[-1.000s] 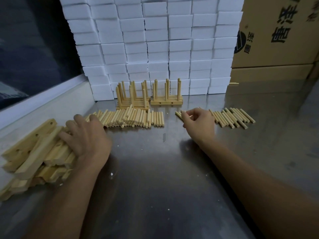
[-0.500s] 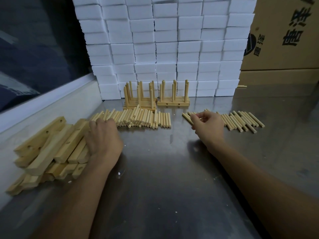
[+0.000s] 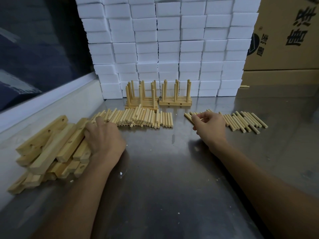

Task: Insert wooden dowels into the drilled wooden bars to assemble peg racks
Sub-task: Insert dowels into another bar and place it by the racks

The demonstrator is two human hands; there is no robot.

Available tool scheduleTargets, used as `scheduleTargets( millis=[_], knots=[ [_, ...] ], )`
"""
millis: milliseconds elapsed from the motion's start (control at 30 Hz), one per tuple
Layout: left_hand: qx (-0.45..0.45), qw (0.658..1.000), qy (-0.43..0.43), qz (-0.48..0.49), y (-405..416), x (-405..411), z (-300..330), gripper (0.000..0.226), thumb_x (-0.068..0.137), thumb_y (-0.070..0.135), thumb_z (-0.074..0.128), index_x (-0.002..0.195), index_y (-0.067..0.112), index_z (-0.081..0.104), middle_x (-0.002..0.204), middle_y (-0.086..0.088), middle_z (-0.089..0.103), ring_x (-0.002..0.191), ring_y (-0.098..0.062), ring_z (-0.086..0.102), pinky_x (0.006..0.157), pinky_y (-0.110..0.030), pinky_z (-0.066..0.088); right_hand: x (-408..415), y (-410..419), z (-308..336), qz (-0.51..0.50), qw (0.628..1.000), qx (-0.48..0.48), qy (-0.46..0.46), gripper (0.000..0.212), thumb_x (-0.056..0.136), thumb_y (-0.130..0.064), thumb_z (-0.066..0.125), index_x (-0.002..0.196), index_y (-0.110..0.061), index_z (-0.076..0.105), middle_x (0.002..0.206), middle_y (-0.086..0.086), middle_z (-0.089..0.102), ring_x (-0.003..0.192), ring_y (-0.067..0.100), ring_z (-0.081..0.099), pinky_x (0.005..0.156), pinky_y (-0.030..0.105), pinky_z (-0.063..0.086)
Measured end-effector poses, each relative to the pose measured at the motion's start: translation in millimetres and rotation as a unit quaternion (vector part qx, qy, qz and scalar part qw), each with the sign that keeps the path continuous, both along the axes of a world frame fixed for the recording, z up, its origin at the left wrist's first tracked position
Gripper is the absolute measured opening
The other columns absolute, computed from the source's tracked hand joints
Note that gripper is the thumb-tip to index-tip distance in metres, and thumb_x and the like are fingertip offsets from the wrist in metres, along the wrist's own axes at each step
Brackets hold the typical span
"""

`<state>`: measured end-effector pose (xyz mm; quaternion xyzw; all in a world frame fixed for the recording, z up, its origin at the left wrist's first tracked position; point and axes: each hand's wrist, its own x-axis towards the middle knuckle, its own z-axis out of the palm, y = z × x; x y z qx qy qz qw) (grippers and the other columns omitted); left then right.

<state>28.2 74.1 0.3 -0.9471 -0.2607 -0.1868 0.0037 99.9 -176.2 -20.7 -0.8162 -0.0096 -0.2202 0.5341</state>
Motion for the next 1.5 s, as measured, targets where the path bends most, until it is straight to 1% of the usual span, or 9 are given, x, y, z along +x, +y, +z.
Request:
scheduleTargets(
  millis=[100,333,433,600,800,933,1167,1267,1500],
  knots=[
    [0.055,0.998,-0.003,-0.035,-8.1,1.7,-1.0,0.015,0.085,0.034,0.064,0.092,0.021,0.067,0.134,-0.007,0.049,0.122,-0.03,0.039,0.1,-0.049,0.028,-0.4,-0.5,0.2,0.004,1.0,-0.004,0.004,0.014,0.093,-0.031,0.067,0.084,-0.02,0.069,0.065,-0.004,0.068,0.063,0.018,0.067,0.055,0.025,0.051],
    [-0.006,0.989,0.01,-0.147,-22.8,-0.1,-1.0,0.013,0.086,0.029,0.06,0.078,0.019,0.06,0.07,0.004,0.052,0.064,-0.016,0.044,0.08,-0.038,0.038,0.5,-0.1,-0.3,0.006,1.0,-0.009,0.007,0.016,0.093,-0.031,0.066,0.089,-0.016,0.071,0.067,-0.001,0.069,0.067,0.021,0.068,0.062,0.033,0.059],
    [-0.045,0.981,0.03,-0.188,-25.0,-3.1,-0.6,0.007,0.085,0.019,0.058,0.079,0.015,0.057,0.084,-0.002,0.056,0.072,-0.02,0.049,0.06,-0.032,0.038,1.8,0.2,-1.1,0.004,1.0,-0.023,0.012,0.017,0.094,-0.031,0.064,0.092,-0.015,0.072,0.068,-0.003,0.069,0.066,0.02,0.068,0.06,0.03,0.057],
    [-0.058,0.973,0.03,-0.22,-23.3,0.2,-4.4,0.025,0.094,0.018,0.053,0.118,0.02,0.058,0.12,-0.009,0.054,0.09,-0.024,0.053,0.066,-0.03,0.038,-1.3,6.0,-1.0,0.02,0.986,-0.163,-0.008,0.008,0.095,-0.027,0.062,0.099,-0.022,0.067,0.075,-0.014,0.062,0.066,0.007,0.062,0.062,0.022,0.052],
    [-0.25,0.941,-0.099,-0.208,-22.6,10.3,-4.4,0.041,0.099,0.019,0.053,0.14,0.018,0.049,0.121,-0.001,0.055,0.095,-0.02,0.06,0.076,-0.033,0.05,-6.6,33.0,-6.5,0.135,0.91,-0.389,-0.043,0.049,0.095,-0.05,0.054,0.138,-0.026,0.05,0.131,-0.001,0.056,0.119,0.017,0.052,0.104,0.042,0.043],
    [-0.471,0.844,-0.149,-0.212,-28.4,11.6,-12.5,0.041,0.099,0.017,0.057,0.14,0.019,0.051,0.1,0.013,0.059,0.049,-0.011,0.062,0.043,-0.023,0.05,-2.6,40.9,-13.7,0.153,0.884,-0.441,0.037,0.07,0.096,-0.069,0.028,0.153,-0.03,0.026,0.16,0.001,0.028,0.146,0.026,0.026,0.114,0.056,0.018],
    [-0.584,0.772,-0.183,-0.172,-18.6,17.9,-17.3,0.038,0.098,0.014,0.056,0.136,0.015,0.055,0.064,-0.01,0.066,0.039,-0.016,0.055,0.039,-0.025,0.045,-6.7,38.9,-11.3,0.09,0.899,-0.428,0.025,0.059,0.098,-0.065,0.023,0.105,-0.028,0.068,0.119,-0.002,0.064,0.116,0.024,0.054,0.101,0.05,0.033],
    [-0.597,0.759,-0.19,-0.175,-17.3,18.3,-16.8,0.036,0.095,0.013,0.06,0.131,0.016,0.058,0.077,-0.01,0.07,0.041,-0.018,0.056,0.039,-0.027,0.045,-8.6,38.4,-6.8,0.032,0.918,-0.395,0.023,0.049,0.099,-0.056,0.038,0.078,-0.021,0.066,0.084,0.0,0.064,0.086,0.021,0.06,0.095,0.047,0.045],
    [-0.595,0.76,-0.189,-0.182,-19.5,15.5,-15.4,0.013,0.089,0.024,0.071,0.099,0.023,0.062,0.093,-0.007,0.068,0.04,-0.011,0.057,0.037,-0.023,0.044,-3.3,29.8,-0.7,-0.043,0.926,-0.37,0.064,0.017,0.091,-0.035,0.066,0.091,-0.018,0.065,0.082,-0.001,0.064,0.072,0.016,0.059,0.068,0.034,0.055]
  ],
)
